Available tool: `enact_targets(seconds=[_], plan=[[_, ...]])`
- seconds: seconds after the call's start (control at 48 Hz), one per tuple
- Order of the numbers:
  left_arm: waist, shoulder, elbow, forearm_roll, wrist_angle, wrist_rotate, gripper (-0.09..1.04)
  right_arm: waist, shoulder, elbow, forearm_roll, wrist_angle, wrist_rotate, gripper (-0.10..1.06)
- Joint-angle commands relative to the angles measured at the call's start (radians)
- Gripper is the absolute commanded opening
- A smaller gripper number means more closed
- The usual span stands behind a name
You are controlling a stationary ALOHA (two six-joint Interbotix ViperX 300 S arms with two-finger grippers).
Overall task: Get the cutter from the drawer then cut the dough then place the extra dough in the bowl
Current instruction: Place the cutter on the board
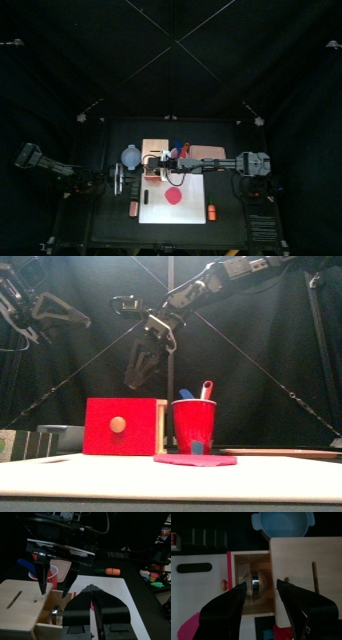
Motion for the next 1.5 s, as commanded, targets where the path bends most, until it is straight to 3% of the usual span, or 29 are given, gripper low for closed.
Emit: enact_targets(seconds=[0.021, 0.208, 0.479, 1.312, 1.5], plan=[[0.0, -0.002, -0.006, 0.003, -0.002, -0.003, 0.35, -0.005, -0.018, -0.034, -0.002, 0.0, -0.002, 0.84], [-0.005, -0.002, -0.002, 0.003, -0.002, -0.006, 0.34, 0.003, -0.015, -0.034, 0.005, 0.012, 0.0, 0.84], [-0.005, 0.0, 0.003, 0.002, -0.002, -0.006, 0.34, 0.023, -0.014, -0.034, 0.021, 0.038, 0.002, 0.7], [-0.006, 0.0, 0.018, -0.04, 0.025, -0.008, 0.34, -0.02, 0.091, -0.086, -0.009, 0.058, -0.002, 0.67], [-0.006, 0.0, 0.017, -0.044, 0.025, -0.009, 0.34, -0.017, 0.092, -0.095, -0.009, 0.061, 0.0, 0.59]])
